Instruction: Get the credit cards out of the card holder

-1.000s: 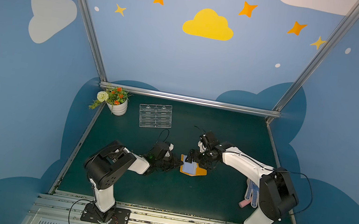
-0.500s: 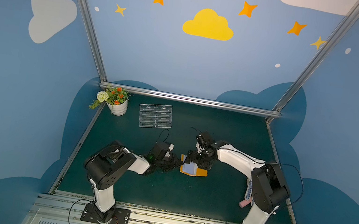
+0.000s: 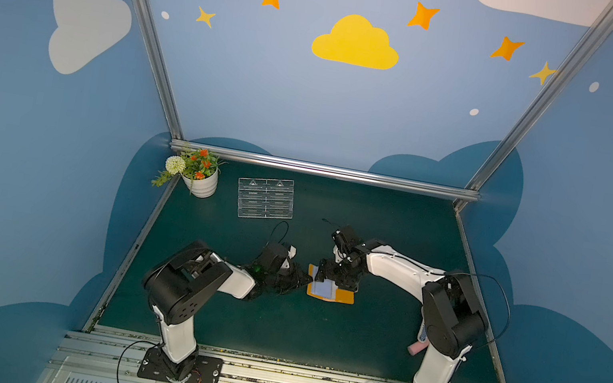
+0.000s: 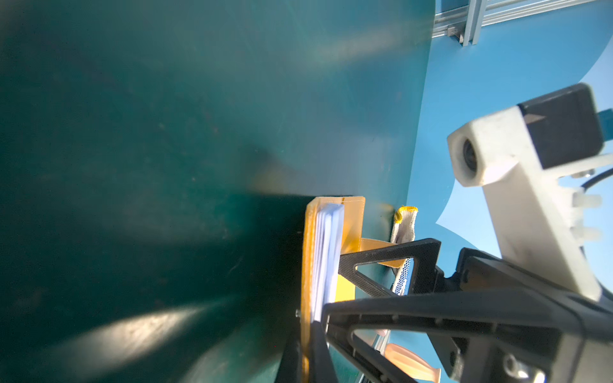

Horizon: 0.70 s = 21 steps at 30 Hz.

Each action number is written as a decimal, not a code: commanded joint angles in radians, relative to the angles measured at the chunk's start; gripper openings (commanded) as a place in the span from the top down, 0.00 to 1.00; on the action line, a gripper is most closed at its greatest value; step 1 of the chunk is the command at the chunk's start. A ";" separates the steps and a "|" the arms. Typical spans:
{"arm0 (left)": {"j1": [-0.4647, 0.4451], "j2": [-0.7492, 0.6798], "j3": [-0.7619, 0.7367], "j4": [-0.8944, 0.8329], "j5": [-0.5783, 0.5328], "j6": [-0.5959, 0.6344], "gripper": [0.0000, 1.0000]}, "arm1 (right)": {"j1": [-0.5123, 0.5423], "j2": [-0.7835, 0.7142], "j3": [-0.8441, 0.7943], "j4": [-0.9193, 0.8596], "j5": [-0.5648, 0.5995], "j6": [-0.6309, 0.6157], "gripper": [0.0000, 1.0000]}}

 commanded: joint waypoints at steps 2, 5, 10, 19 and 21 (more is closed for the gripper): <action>-0.005 -0.033 -0.007 0.026 0.009 0.007 0.96 | 0.010 0.035 0.021 -0.073 0.083 -0.015 0.18; -0.005 -0.041 -0.006 0.018 0.006 0.011 0.96 | 0.011 0.042 0.036 -0.115 0.137 -0.024 0.23; -0.005 -0.041 -0.006 0.017 0.005 0.009 0.96 | 0.011 0.036 0.052 -0.157 0.205 -0.027 0.34; -0.003 -0.057 -0.013 0.015 0.005 0.012 0.96 | -0.029 -0.057 -0.003 -0.206 0.312 -0.004 0.29; -0.004 -0.055 -0.012 0.016 0.009 0.014 0.96 | -0.045 -0.102 -0.026 -0.205 0.325 -0.001 0.26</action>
